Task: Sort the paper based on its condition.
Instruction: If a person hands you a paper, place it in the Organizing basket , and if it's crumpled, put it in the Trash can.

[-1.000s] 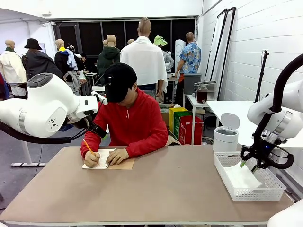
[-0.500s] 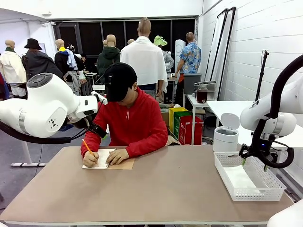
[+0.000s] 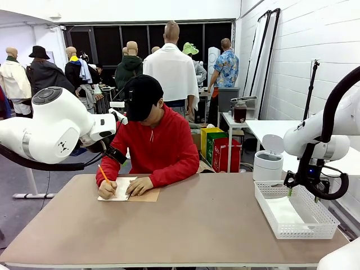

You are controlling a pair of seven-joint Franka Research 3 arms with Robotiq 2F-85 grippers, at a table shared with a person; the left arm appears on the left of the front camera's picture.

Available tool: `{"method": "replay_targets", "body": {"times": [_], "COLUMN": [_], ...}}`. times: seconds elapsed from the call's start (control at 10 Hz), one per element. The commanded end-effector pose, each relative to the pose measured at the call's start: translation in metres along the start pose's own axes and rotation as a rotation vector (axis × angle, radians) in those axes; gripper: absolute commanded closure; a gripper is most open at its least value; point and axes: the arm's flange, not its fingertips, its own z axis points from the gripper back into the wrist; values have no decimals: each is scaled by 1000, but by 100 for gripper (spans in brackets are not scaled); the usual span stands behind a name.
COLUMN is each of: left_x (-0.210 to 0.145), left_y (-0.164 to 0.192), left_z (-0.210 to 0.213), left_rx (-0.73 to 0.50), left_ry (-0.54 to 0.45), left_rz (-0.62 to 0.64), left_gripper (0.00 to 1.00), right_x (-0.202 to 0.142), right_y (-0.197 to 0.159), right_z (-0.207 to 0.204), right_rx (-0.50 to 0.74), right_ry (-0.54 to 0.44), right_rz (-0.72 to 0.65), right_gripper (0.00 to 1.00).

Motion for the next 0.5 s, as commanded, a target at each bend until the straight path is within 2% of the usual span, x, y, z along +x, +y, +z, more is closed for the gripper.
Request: {"method": "replay_targets", "body": {"times": [0.0, 0.4], "left_x": [0, 0], "left_y": [0, 0], "left_z": [0, 0], "left_rx": [1, 1], "left_ry": [3, 3], "left_rz": [-4, -4], "left_gripper": [0, 0], "right_x": [1, 1], "right_y": [-2, -2], "right_z": [-3, -3], "right_rx": [26, 26], "right_ry": [10, 10], "right_rz": [10, 10], "right_gripper": [0, 0]}}
